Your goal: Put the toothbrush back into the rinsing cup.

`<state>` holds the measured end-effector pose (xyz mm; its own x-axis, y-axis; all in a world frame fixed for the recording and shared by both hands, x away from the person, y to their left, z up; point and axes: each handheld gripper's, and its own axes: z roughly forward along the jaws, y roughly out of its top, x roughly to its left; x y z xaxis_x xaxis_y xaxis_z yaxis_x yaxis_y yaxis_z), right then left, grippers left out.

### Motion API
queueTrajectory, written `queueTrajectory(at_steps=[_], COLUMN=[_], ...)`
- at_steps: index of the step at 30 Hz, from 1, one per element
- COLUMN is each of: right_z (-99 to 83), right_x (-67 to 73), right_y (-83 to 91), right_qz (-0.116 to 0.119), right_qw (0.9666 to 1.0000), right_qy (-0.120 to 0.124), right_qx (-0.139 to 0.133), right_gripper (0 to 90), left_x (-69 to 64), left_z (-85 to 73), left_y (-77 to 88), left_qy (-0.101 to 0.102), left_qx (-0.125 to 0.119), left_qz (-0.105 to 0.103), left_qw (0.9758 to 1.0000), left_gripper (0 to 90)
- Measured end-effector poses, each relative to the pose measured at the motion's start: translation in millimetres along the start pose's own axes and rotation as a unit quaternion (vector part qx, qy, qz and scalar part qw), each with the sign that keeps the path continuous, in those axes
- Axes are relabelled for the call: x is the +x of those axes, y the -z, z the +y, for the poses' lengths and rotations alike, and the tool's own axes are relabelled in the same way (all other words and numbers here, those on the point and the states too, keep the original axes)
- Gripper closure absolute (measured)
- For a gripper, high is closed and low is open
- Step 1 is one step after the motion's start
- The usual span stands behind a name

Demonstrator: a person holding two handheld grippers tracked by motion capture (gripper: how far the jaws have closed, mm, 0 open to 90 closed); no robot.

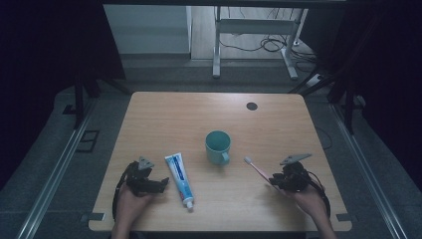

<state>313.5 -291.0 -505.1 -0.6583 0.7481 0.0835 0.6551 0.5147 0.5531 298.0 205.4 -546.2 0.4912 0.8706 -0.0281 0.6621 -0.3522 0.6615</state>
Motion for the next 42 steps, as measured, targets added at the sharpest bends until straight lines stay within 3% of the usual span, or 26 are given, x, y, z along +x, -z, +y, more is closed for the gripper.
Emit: queueTrajectory(at_steps=[9,13,16,17,24,34,42], right_z=[16.8,29.0,33.8,39.3,54.5,70.4,75.8], right_x=[2.8,3.6,4.5,5.8,10.9,14.0,13.5], right_y=[-4.0,-9.4,-12.4,-15.7,-26.6,-37.7,-44.2], right_qz=[-0.002,-0.002,-0.005,-0.008,-0.015,-0.030,-0.032], right_qw=[0.9980,0.9937,0.9915,0.9885,0.9781,0.9693,0.9666], right_qy=[0.023,0.033,0.038,0.044,0.063,0.072,0.066], right_qx=[0.059,0.107,0.124,0.145,0.198,0.233,0.246], right_gripper=[71.6,71.9,72.0,72.1,72.2,74.8,76.6], left_x=[0.0,0.0,0.0,0.0,0.0,0.1,0.1], left_z=[0.0,0.0,0.0,0.0,0.0,0.1,0.1], left_y=[0.0,0.0,0.1,0.1,0.1,0.1,0.1], left_qy=[0.000,0.000,0.000,0.000,0.000,0.000,0.000], left_qx=[0.000,0.000,0.001,0.000,0.000,0.001,0.001], left_qz=[0.000,0.000,0.000,0.000,0.000,0.000,0.000], left_qw=[1.0000,1.0000,1.0000,1.0000,1.0000,1.0000,1.0000], left_gripper=[0.2,0.2,0.2,0.2,0.2,0.2,0.1])
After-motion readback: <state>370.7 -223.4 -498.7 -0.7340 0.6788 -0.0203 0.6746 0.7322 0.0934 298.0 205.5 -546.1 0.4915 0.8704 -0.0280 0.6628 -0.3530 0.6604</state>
